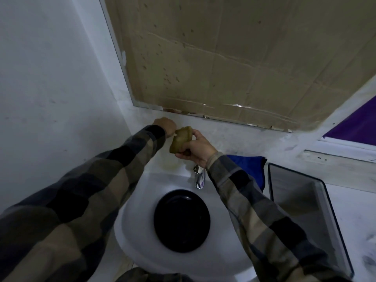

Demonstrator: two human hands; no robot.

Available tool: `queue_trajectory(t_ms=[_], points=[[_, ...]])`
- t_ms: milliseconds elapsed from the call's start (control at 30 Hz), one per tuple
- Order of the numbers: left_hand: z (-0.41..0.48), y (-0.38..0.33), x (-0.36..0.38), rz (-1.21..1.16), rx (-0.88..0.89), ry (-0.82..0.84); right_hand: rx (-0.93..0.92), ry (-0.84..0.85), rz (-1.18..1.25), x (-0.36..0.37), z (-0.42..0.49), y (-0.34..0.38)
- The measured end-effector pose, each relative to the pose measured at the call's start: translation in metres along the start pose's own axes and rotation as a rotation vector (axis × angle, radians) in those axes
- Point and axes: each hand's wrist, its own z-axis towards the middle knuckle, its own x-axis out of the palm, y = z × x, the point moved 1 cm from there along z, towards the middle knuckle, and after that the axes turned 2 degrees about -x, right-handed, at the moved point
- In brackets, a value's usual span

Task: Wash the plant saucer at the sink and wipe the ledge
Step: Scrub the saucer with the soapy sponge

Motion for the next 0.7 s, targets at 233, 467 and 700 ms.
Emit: queue_trajectory(t_ms=[233,467,700], points=[[-0.004,-0.002,0.006,-0.125,-0.064,-0.036,-0.04,0.055,-0.047,0.005,-0.007,0.005],[0.002,0.003,0.008,-0.229,-0.085,-0.024,-0.039,0.036,-0.019,0.001,-0.005,0.007],[0.0,-0.001,0.008,-0.308,-0.137,-0.045,-0.02,0.024,-0.027,0.002,-0.003,-0.001]])
